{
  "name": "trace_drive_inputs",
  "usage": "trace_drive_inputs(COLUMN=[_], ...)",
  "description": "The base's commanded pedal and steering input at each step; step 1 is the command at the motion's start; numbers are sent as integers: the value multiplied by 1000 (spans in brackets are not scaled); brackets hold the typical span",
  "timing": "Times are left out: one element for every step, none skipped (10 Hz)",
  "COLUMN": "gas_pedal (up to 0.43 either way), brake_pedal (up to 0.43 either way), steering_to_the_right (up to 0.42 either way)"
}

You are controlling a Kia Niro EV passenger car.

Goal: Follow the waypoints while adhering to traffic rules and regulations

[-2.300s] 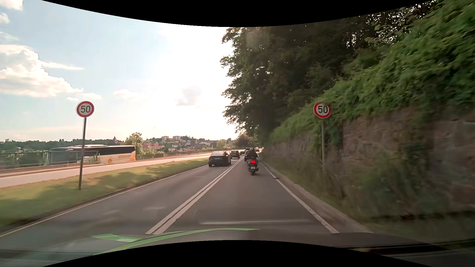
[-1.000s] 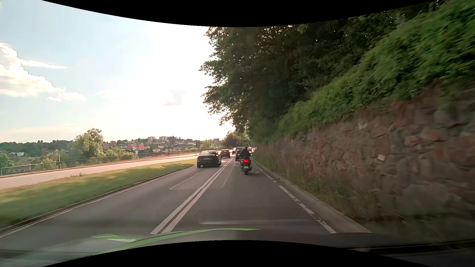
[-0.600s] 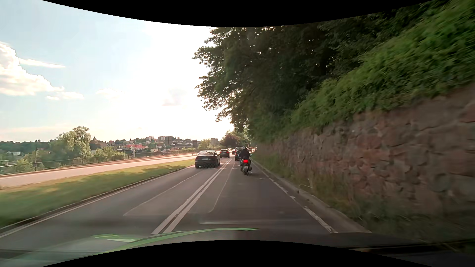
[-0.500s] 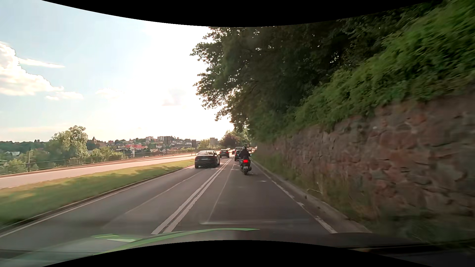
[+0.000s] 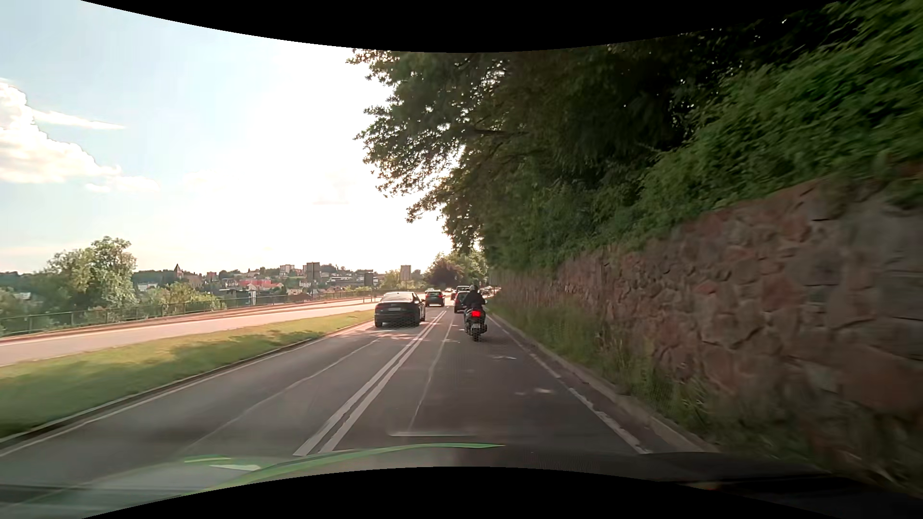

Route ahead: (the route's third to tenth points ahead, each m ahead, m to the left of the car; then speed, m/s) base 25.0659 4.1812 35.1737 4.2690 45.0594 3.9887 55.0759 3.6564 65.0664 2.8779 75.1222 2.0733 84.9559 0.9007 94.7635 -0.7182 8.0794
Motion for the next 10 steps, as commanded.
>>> trace_drive_inputs(gas_pedal=[0,20,20,28,47,47,59,67,67,67], brake_pedal=[0,0,0,0,0,0,0,0,0,0], steering_to_the_right=[5,4,4,4,4,4,4,4,4,4])
